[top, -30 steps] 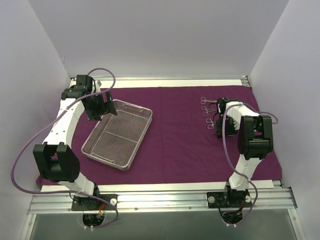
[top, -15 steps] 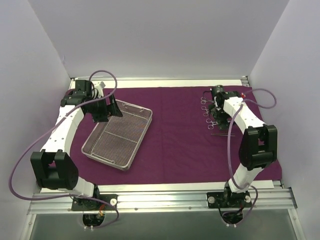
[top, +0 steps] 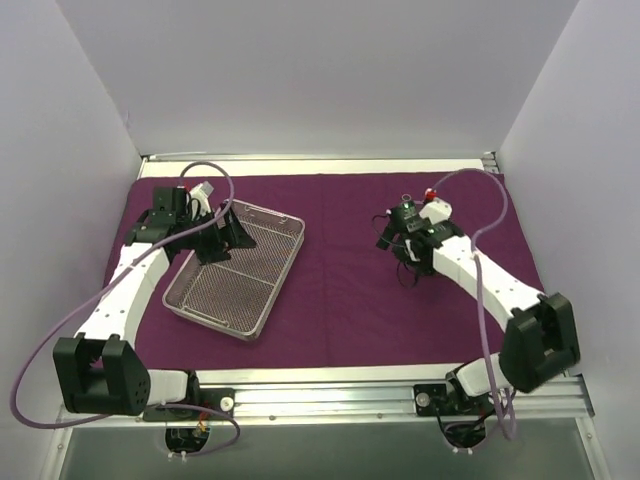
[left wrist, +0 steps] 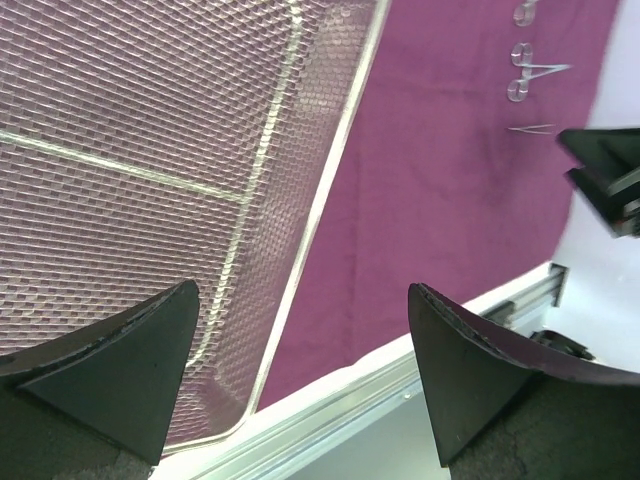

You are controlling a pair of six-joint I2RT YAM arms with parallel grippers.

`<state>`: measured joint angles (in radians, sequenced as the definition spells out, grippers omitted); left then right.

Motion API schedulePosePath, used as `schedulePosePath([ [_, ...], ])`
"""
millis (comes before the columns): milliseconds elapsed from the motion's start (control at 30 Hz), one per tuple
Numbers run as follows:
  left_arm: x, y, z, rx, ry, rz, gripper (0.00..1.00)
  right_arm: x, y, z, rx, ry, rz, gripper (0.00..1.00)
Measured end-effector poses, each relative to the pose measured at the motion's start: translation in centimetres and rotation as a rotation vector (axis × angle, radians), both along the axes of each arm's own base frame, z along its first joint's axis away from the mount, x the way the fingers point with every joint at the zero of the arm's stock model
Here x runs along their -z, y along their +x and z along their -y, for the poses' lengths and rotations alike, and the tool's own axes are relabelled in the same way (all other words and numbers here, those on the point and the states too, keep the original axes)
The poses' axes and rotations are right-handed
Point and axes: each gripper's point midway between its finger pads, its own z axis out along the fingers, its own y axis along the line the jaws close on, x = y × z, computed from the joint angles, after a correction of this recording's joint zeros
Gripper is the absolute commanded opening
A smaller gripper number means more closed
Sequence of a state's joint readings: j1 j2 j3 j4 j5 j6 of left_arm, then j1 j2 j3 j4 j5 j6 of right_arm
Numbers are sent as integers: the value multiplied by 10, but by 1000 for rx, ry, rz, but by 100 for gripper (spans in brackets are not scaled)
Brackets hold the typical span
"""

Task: Open and lay out the surgical kit
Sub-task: Reset both arms

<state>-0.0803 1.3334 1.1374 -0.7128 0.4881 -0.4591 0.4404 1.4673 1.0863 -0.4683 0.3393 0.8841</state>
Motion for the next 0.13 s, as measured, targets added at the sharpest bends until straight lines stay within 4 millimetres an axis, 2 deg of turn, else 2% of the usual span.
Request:
schedulePosePath([
  [133,-3,-7,15,5,-75,37,94,3,-21,7,-39,34,68,100],
])
